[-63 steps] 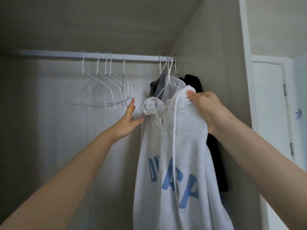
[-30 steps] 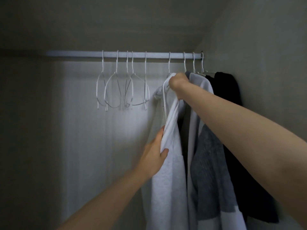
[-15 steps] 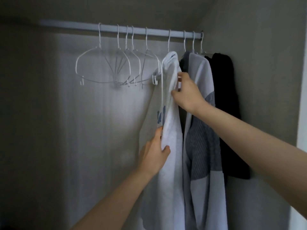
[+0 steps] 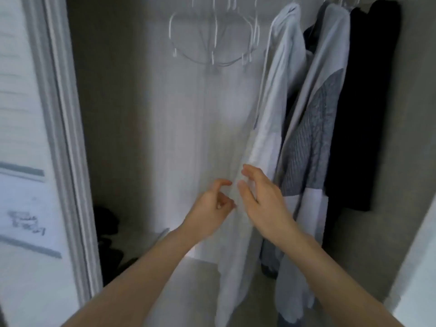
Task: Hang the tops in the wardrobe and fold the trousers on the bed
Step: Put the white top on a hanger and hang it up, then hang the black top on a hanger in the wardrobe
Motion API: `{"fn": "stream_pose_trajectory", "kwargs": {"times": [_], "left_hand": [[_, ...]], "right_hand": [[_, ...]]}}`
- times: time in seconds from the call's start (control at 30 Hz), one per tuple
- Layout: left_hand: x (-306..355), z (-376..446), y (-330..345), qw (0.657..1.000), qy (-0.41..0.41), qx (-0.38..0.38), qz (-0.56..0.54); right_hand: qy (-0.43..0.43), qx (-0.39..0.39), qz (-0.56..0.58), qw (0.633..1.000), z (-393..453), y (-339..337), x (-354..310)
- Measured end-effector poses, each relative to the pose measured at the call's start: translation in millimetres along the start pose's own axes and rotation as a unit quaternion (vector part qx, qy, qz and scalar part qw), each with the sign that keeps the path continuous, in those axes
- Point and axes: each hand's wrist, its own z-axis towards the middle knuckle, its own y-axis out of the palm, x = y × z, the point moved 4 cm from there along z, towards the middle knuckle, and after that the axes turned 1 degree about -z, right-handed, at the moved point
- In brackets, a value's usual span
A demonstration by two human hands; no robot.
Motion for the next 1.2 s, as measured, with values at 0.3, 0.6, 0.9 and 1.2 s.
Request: {"fn": "stream_pose_trajectory", "kwargs": {"times": [0.3, 0.6, 0.9, 1.2], "left_hand": [[-1, -206, -11, 0.96, -0.191, 0.152, 0.137], [72, -466, -34, 0.806, -0.377, 0.394, 0.231], [242, -741, 56, 0.516, -0.527, 0.618, 0.271], [409, -935, 266, 0.287, -0.593, 0.713, 0.241]], "right_hand": [[-0.031, -0.154, 0.176, 0.972, -121, 64, -33], [-0.137, -0.377, 0.294, 0.868, -288, 115, -145], [-0.301, -0.586, 0.338, 0.672, -527, 63, -270], [-0.46, -0.65, 0.324, 0.51, -775, -96, -306]]}}
